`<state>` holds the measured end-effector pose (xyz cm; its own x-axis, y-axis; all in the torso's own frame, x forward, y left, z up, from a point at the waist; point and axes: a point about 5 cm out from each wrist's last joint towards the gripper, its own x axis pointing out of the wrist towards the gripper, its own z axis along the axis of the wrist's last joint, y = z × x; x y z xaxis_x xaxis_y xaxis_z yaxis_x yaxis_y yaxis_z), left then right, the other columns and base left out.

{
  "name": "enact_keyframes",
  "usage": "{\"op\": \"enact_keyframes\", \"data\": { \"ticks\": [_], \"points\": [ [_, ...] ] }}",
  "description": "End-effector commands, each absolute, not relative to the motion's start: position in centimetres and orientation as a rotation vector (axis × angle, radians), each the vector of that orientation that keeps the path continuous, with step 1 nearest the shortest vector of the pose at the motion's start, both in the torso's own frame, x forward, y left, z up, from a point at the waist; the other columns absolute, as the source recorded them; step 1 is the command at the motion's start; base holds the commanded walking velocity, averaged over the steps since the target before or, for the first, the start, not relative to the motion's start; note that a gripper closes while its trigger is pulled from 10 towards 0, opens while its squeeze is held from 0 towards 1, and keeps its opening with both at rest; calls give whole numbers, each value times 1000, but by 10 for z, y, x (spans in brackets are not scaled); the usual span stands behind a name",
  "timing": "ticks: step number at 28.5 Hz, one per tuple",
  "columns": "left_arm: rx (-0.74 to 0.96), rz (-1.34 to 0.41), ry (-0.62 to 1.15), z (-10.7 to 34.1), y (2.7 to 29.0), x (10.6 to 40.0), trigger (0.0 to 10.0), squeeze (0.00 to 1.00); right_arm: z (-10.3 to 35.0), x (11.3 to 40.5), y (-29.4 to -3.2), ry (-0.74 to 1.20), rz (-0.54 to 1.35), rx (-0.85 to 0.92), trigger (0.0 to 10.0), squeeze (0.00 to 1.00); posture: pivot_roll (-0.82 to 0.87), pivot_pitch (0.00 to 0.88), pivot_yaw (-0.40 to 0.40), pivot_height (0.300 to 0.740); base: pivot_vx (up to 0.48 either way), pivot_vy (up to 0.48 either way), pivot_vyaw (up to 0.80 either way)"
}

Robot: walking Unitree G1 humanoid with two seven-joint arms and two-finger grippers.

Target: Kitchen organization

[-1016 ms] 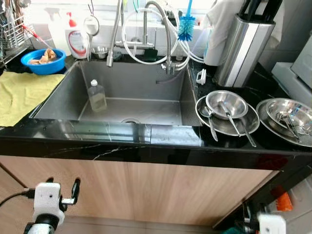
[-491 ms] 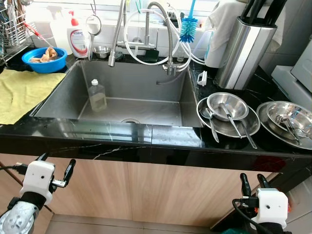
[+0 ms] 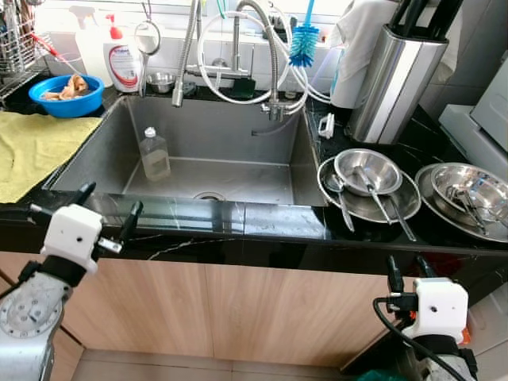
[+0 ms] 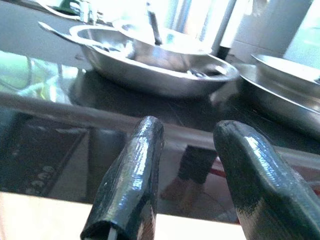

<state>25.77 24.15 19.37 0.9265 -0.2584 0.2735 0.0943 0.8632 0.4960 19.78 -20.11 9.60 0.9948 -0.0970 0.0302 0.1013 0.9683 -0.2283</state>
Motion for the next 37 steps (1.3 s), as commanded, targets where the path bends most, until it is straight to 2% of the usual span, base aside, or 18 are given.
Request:
{"op": "enact_keyframes", "data": {
  "ticks": [1,8,17,37],
  "points": [
    [501,-198,-372,202,233,266,10000,0,96,206,-195,-26,-83,-226,10000,0,85,0,-57,740,0,0,0],
    [402,-304,-356,192,202,285,10000,0,105,223,-181,-77,-28,-223,10000,0,62,0,-31,740,0,0,0],
    [315,-333,-338,183,178,302,10000,0,105,230,-166,-96,3,-210,10000,0,43,0,-10,740,0,0,0],
    [272,-379,-296,168,165,303,10000,0,108,243,-149,-129,59,-189,10000,0,58,0,1,740,0,0,0]
  ]
}}
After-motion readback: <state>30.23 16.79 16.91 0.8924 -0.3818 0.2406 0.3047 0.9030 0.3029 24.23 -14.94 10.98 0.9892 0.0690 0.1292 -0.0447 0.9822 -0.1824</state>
